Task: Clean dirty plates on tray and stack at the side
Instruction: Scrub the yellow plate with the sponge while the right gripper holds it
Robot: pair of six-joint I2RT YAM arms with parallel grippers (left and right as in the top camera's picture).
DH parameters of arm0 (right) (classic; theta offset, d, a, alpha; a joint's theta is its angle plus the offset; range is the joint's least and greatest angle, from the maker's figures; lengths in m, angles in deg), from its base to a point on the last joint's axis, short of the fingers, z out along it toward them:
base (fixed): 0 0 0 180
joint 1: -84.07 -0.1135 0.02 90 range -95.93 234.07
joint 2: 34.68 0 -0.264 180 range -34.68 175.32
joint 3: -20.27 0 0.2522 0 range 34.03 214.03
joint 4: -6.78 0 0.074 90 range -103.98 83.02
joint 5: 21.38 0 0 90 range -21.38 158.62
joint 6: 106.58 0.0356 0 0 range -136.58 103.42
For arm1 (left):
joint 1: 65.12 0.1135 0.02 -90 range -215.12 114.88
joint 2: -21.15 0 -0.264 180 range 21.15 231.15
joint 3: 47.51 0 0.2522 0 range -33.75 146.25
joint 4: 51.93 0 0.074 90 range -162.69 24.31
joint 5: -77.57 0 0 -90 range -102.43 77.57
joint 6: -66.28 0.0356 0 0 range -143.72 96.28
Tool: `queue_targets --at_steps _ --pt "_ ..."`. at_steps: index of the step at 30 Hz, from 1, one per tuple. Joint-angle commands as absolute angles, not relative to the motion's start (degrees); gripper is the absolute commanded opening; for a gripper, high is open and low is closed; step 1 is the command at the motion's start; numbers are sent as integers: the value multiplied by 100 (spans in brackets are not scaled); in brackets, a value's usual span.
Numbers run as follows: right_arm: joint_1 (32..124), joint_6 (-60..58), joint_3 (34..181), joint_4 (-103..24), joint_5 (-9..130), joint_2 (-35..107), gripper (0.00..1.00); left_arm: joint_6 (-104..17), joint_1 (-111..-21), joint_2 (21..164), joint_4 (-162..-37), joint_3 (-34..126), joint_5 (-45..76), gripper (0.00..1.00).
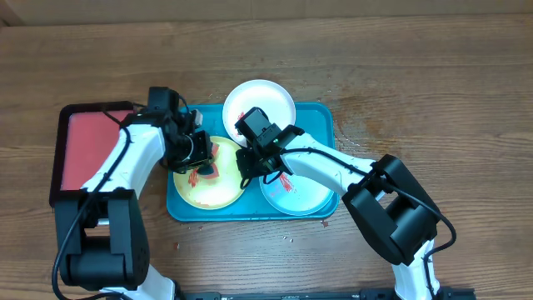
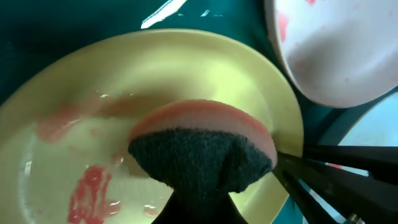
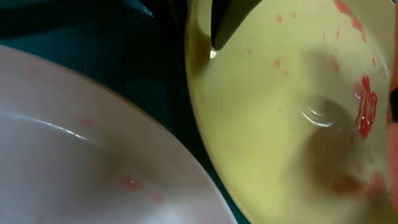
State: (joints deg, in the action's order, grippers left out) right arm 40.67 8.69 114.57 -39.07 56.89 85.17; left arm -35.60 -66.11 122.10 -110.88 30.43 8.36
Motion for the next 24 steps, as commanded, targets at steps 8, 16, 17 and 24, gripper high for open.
queue_targets --at_steps 8,16,17,24 --pt "4074 876 11544 -3883 5764 8644 11 -4432 -6943 12166 -10878 2663 -147 31" --pt "4076 874 11544 -3861 5764 8644 11 -4432 -6943 12166 -10891 2661 -88 41" --pt "4076 874 11544 -3859 5764 8644 11 -4432 -6943 12166 -10891 2661 -88 41" --pt "4078 872 11544 -3861 5764 8644 11 -4434 -6950 12179 -10924 2661 -36 4"
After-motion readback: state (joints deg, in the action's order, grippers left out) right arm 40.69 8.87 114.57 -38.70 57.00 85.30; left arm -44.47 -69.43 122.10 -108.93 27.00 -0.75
